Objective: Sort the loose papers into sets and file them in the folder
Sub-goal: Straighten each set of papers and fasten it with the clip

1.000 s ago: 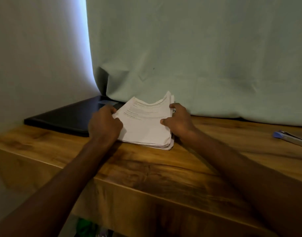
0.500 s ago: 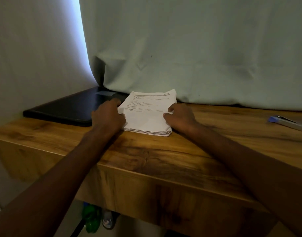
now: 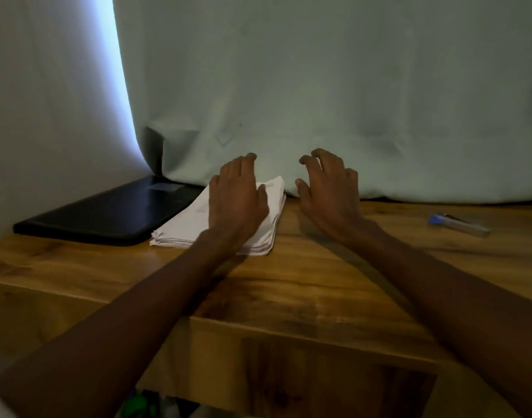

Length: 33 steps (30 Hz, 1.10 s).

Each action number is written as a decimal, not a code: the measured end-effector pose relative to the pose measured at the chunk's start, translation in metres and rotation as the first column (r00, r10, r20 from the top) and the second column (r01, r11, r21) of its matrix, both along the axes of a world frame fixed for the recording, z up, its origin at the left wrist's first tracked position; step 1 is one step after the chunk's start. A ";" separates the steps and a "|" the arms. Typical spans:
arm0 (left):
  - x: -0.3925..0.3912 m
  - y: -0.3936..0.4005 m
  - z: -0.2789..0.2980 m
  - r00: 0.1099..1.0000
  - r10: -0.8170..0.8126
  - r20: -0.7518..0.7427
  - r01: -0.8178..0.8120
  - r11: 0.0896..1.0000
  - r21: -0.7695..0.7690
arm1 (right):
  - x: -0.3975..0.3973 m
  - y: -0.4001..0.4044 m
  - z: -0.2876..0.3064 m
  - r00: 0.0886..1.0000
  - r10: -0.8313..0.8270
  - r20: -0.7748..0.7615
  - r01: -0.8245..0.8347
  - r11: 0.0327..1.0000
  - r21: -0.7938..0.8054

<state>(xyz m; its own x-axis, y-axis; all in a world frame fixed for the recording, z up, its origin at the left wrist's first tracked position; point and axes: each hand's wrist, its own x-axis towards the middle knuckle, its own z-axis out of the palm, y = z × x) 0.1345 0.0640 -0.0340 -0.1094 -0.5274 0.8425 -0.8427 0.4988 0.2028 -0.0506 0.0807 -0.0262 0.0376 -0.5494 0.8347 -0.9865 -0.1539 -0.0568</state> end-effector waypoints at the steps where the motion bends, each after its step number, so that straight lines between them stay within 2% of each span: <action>1: -0.019 -0.001 0.003 0.999 -0.034 -0.019 0.034 0.999 -0.014 | -0.010 0.002 0.004 0.998 -0.026 -0.058 0.024 0.999 -0.026; 5: -0.101 -0.006 0.020 0.988 -0.152 -0.042 0.153 0.988 0.019 | -0.056 0.013 0.010 0.976 -0.136 -0.171 0.139 0.990 0.005; 8: -0.150 -0.008 0.022 0.958 -0.274 -0.081 0.278 0.960 0.039 | -0.093 0.017 0.005 0.968 -0.175 -0.179 0.184 0.982 0.033; 10: -0.175 -0.008 0.009 0.924 -0.348 -0.161 0.363 0.929 0.076 | -0.118 0.017 -0.004 0.964 -0.207 -0.170 0.217 0.975 0.043; 11: -0.183 -0.009 -0.001 0.920 -0.360 -0.154 0.377 0.922 0.093 | -0.127 0.018 -0.008 0.960 -0.221 -0.174 0.233 0.971 0.050; 14: -0.196 -0.019 -0.020 0.936 -0.345 0.068 0.339 0.937 0.087 | -0.143 0.015 -0.015 0.959 -0.247 -0.140 0.260 0.962 0.082; 16: -0.196 -0.022 -0.022 0.935 -0.330 0.134 0.322 0.944 0.078 | -0.147 0.014 -0.015 0.961 -0.259 -0.093 0.267 0.960 0.090; 24: -0.195 -0.016 -0.021 0.945 -0.306 0.118 0.300 0.952 0.060 | -0.162 0.034 -0.007 0.967 -0.253 -0.008 0.253 0.967 0.035; 28: -0.229 0.009 -0.015 0.926 -0.378 0.009 0.377 0.924 0.058 | -0.201 0.074 -0.007 0.925 -0.331 -0.188 0.341 0.940 0.024; 31: -0.276 0.038 -0.005 0.912 -0.410 -0.021 0.409 0.905 0.119 | -0.247 0.108 0.000 0.885 -0.412 -0.214 0.425 0.905 0.012; 33: -0.310 0.057 -0.006 0.941 -0.336 0.048 0.317 0.921 0.226 | -0.284 0.134 0.004 0.865 -0.476 -0.157 0.485 0.874 0.023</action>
<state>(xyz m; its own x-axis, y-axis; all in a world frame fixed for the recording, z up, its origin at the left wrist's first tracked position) -0.1753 0.1212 -0.0396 -0.3716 -0.6156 0.6949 -0.6591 0.7021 0.2696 -0.3343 0.2148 -0.0221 -0.1281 -0.5783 0.8057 -0.9354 0.3405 0.0956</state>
